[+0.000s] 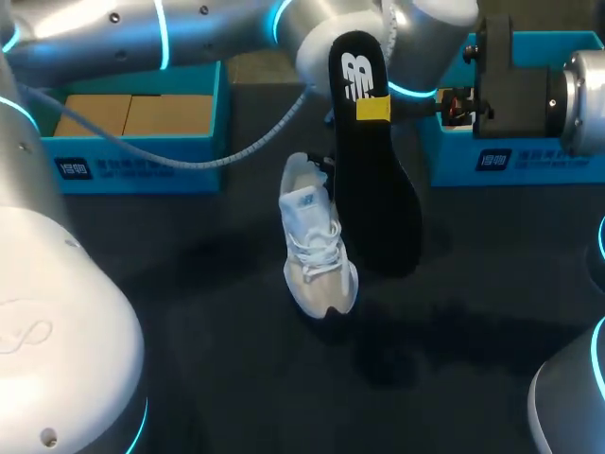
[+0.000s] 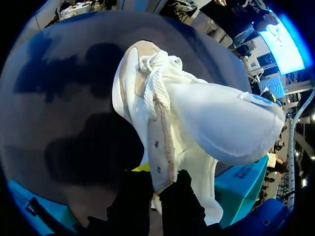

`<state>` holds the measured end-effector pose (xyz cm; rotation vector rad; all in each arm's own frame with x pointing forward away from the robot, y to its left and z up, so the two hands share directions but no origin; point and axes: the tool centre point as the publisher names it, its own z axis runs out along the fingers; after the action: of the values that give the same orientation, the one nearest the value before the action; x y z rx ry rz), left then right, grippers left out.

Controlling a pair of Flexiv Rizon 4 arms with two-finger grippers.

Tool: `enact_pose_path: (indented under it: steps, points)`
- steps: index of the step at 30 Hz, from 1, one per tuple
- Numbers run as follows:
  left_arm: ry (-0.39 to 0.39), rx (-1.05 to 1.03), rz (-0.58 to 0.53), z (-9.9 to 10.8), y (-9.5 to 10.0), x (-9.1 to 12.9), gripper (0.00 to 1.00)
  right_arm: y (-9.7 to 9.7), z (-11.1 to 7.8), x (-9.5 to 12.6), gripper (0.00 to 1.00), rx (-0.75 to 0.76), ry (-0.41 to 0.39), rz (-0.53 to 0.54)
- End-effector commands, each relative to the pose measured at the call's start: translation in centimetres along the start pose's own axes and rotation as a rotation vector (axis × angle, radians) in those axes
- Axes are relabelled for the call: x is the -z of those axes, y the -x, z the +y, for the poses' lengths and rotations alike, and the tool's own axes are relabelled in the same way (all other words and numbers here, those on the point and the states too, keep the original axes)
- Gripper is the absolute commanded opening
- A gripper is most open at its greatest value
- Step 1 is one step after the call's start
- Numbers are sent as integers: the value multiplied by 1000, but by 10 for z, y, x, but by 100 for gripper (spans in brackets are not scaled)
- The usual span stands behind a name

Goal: Take the shoe out of the shoebox, open the shoe tongue, remove and reinsert the insole, then place the shoe into the shoebox

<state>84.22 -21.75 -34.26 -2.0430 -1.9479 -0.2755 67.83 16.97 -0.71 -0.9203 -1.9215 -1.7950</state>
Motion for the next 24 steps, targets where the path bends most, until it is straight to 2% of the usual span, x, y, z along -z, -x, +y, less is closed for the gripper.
enact_pose_path:
  steps: [1,11,20,21,22,23,24]
  points:
    - [-17,-11,31,7,15,-10,0,0,-1,-2,0,-1,2,-2]
    - [-21,-83,52,8,38,-28,0,0,-1,-2,0,-1,2,-2]
    - [-24,-116,69,6,45,-35,0,0,-1,-2,0,-1,2,-2]
    - [-28,-120,64,5,44,-35,12,0,-1,-2,0,-1,2,-2]
    - [-29,-124,59,5,42,-33,46,0,-1,-2,0,-1,2,-2]
    - [-29,-124,58,4,40,-32,76,0,-1,-2,0,-1,2,-2]
    - [-25,-125,51,4,39,-29,100,0,-1,-2,0,-1,2,-2]
